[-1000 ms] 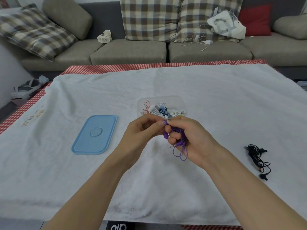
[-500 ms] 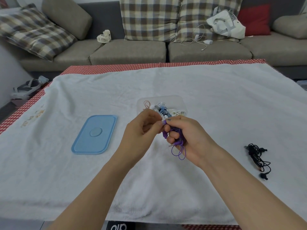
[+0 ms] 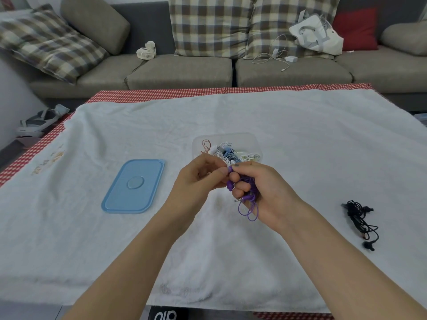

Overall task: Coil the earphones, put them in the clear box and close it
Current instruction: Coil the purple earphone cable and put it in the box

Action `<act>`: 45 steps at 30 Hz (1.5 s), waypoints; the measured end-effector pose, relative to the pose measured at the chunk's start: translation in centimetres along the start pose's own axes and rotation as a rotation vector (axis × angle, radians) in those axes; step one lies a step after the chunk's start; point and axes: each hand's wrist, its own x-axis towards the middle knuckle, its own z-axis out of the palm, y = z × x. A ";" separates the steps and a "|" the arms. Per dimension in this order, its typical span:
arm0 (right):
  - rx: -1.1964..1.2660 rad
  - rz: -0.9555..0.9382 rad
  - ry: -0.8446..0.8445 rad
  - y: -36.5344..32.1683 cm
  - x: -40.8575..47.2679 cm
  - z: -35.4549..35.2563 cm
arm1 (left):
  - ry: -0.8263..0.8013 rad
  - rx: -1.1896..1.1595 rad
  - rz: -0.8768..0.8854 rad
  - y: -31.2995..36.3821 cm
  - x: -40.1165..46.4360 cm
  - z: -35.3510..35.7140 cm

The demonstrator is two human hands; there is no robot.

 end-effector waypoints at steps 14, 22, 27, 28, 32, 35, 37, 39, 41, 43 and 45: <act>0.009 -0.032 -0.008 0.0 -0.2 0.2 | -0.093 -0.301 -0.187 0.5 0.2 0.2; -0.115 -0.106 0.044 0.3 0.0 0.3 | 0.071 0.263 0.158 -0.1 -0.2 0.1; 0.053 0.015 -0.016 0.0 -0.3 0.1 | 0.072 0.210 0.169 0.0 -0.3 0.3; 0.085 0.045 -0.030 -0.2 -0.3 0.0 | 0.050 0.134 0.133 0.0 -0.2 0.2; 0.172 0.119 -0.055 -0.3 -0.3 -0.3 | -0.067 -0.302 -0.097 0.0 0.0 0.9; 0.173 0.120 -0.066 -0.1 -0.4 -0.1 | -0.089 -0.497 -0.283 0.0 0.3 0.9; 0.173 0.115 -0.063 0.1 -0.4 0.1 | -0.105 -0.550 -0.321 -0.2 0.5 0.7; 0.182 0.110 -0.044 0.2 -0.3 0.1 | -0.089 -0.485 -0.283 -0.2 0.5 0.7; 0.208 0.122 -0.020 0.2 -0.1 0.0 | -0.038 -0.243 -0.132 -0.1 0.2 0.9; 0.243 0.158 -0.010 0.1 0.0 -0.1 | 0.034 0.094 0.065 0.0 -0.2 0.8; 0.279 0.205 -0.013 0.1 -0.1 -0.2 | 0.075 0.349 0.218 0.1 -0.5 0.7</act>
